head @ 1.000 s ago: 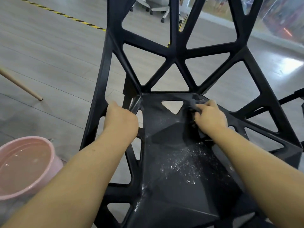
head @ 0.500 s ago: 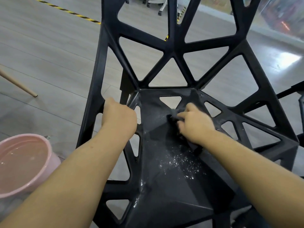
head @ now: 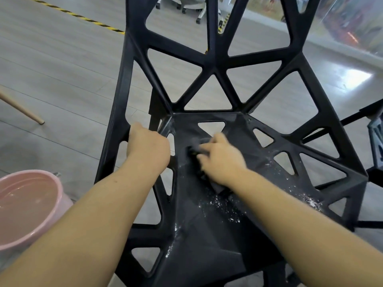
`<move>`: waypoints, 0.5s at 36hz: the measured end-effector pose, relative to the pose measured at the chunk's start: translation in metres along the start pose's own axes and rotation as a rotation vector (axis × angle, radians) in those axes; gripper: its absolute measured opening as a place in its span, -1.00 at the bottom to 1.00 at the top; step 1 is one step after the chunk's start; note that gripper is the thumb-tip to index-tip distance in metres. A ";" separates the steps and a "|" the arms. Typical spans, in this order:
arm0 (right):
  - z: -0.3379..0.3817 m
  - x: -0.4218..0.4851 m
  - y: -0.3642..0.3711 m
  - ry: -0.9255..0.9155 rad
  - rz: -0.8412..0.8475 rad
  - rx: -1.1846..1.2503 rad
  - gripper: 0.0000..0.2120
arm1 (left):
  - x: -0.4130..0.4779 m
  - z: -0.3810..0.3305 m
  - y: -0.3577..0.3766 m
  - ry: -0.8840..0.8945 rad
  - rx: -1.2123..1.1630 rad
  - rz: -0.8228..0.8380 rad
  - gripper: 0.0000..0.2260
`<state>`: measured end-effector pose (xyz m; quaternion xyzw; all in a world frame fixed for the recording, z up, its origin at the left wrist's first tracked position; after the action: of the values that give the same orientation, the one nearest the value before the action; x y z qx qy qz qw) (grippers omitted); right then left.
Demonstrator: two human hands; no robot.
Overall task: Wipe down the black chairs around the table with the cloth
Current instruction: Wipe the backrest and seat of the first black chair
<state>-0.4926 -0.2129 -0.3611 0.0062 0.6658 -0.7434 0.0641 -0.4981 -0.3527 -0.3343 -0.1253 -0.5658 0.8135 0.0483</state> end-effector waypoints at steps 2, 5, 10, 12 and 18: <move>0.038 -0.018 0.005 -0.145 0.008 0.020 -0.74 | 0.000 0.000 0.000 0.002 -0.005 0.004 -0.81; 0.056 -0.043 0.006 -0.290 0.043 0.038 -0.73 | -0.002 -0.001 0.000 0.027 0.020 0.001 -0.81; 0.036 -0.082 0.003 -0.472 0.199 0.146 -0.64 | -0.004 -0.003 0.006 0.087 0.089 0.002 -0.80; 0.029 -0.081 0.006 -0.442 0.193 0.108 -0.61 | -0.005 -0.004 0.008 0.099 0.096 -0.003 -0.82; 0.017 -0.003 0.002 -0.076 0.000 0.026 -0.69 | -0.005 -0.003 0.008 0.102 0.121 -0.016 -0.83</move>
<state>-0.4881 -0.2297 -0.3608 -0.0212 0.6530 -0.7518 0.0895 -0.4915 -0.3537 -0.3423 -0.1590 -0.5133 0.8384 0.0913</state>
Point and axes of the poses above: each hand's wrist, its own x-axis towards the middle knuckle, its own y-axis out of the palm, z = x × y, the point moved 9 cm from there along x, towards the middle knuckle, and after that the axes turned 6 degrees about -x, right-handed, at the moved point
